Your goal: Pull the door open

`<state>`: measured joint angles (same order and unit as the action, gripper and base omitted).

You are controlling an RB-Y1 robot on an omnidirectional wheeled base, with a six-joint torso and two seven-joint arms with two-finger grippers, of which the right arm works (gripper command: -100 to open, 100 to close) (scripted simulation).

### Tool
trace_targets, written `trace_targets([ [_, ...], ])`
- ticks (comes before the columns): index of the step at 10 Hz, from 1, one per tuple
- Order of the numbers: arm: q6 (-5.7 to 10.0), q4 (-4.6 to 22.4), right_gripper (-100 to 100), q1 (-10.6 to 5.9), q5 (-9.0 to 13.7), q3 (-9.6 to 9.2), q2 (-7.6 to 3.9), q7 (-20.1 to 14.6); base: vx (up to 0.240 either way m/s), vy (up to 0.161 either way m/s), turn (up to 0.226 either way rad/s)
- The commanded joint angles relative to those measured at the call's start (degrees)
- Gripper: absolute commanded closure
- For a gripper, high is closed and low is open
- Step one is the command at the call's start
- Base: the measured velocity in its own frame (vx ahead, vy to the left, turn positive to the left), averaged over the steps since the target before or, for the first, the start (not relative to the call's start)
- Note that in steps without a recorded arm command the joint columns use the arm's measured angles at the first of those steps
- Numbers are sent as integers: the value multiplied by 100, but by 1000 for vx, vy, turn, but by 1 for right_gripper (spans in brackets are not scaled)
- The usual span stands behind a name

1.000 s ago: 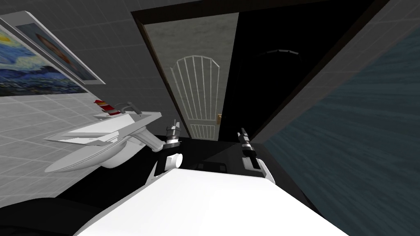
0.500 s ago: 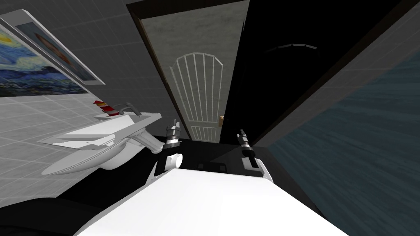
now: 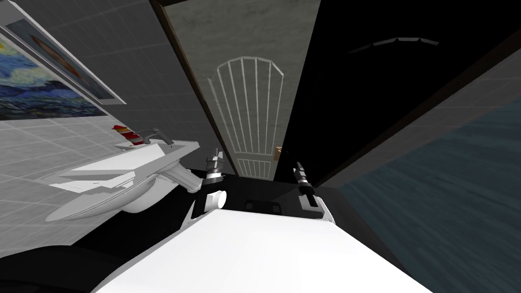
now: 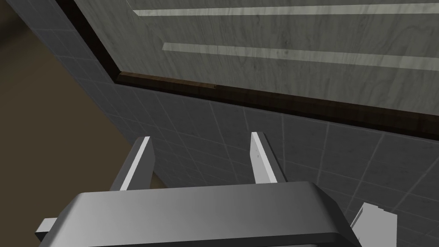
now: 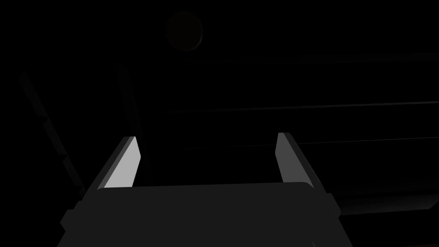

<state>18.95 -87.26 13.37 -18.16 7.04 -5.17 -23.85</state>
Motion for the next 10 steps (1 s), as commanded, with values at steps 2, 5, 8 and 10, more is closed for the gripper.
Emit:
trace_targets([
  [2, -69, 224, -100, -87, -90, 38, 0, -116, 168, 55, 50],
  [5, -91, 340, -100, -16, -43, 219, -126, -157, 87, 20, -6],
  [8, -98, 449, -100, 42, 17, 404, -249, -176, -47, -17, -38],
  [10, -100, 595, -100, 97, 98, 634, -407, -204, -5, 1, -15],
])
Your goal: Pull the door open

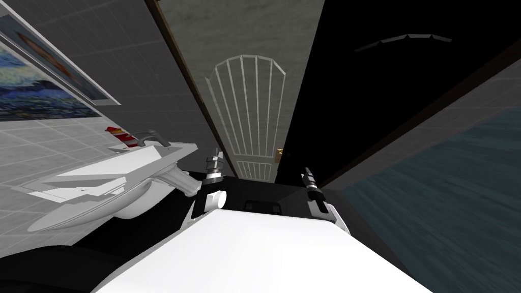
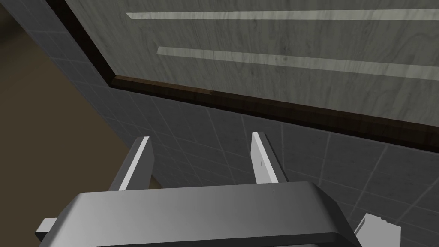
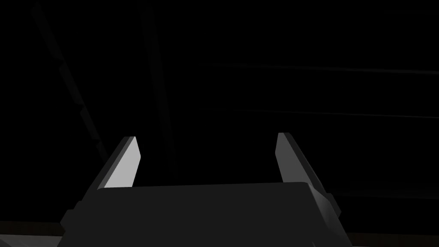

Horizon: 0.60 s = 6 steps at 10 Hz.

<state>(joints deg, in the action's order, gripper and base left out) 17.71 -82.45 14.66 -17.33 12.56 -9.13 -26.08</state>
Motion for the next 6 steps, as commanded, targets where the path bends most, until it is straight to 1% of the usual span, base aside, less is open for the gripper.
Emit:
trace_targets([
  [1, 27, 177, -100, -18, 50, 174, -77, 7, 31, 2, -2],
  [4, 51, 340, -100, -30, 146, 379, -234, -32, 82, -12, 29],
  [5, 78, 401, -100, -85, 184, 418, -280, -51, 166, -22, 105],
  [6, 99, 421, -100, -140, 199, 404, -285, -61, 202, -13, 132],
])
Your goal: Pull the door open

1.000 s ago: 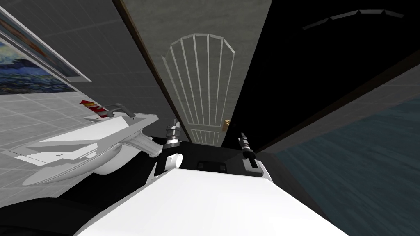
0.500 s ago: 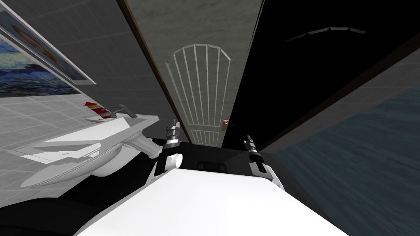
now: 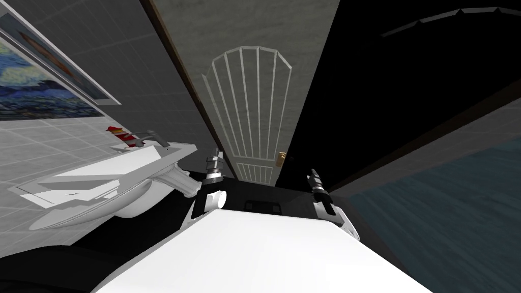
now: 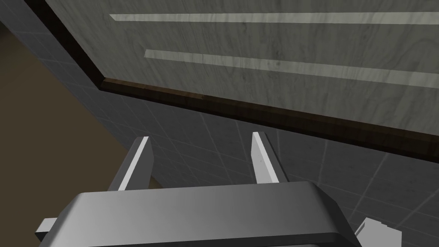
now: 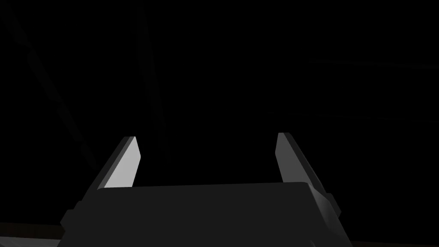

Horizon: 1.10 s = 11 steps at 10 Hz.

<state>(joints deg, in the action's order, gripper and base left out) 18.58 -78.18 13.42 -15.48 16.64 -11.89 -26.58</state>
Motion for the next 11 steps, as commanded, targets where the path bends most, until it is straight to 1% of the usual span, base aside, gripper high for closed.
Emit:
trace_targets([
  [1, 29, 0, -100, -61, 20, -29, -4, -17, 187, -30, 109],
  [3, 81, -15, -100, -210, 20, -161, 51, -28, 203, -22, 148],
  [4, 115, -43, -100, -313, 10, -278, 106, -32, 190, 111, 226],
  [5, 127, -54, -100, -348, 5, -319, 126, -33, 184, 153, 164],
  [6, 162, 10, -100, -321, 14, -269, 98, -30, 82, 65, 18],
  [7, 162, 10, 100, -321, 14, -269, 98, -30, -9, -7, -18],
  [11, 162, 10, 100, -321, 14, -269, 98, -30, -20, -11, 11],
])
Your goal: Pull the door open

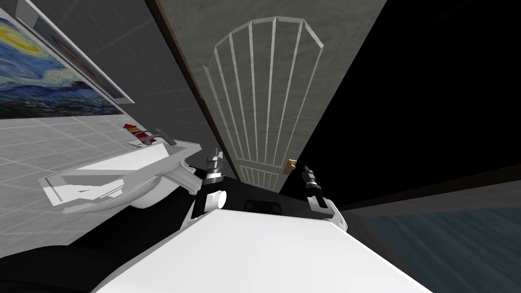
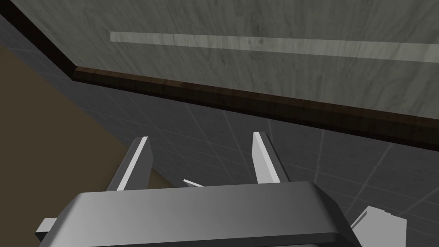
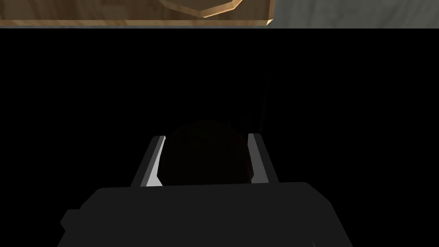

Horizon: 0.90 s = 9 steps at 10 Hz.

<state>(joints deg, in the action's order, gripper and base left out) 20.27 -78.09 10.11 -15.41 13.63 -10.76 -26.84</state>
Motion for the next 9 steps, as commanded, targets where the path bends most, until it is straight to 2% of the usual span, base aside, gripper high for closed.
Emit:
trace_targets([
  [1, -7, 1, 100, 10, 7, 32, -15, -4, 0, 0, 0],
  [2, -27, 40, 100, 115, 20, 125, -78, -13, -101, -75, -87],
  [4, -41, 63, 100, 205, 34, 209, -145, -33, -176, -73, -115],
  [5, 23, 0, -100, 258, 8, 174, -99, -59, -196, -7, -38],
  [9, 58, -298, -100, 372, -74, -69, -101, -260, -210, 79, 60],
])
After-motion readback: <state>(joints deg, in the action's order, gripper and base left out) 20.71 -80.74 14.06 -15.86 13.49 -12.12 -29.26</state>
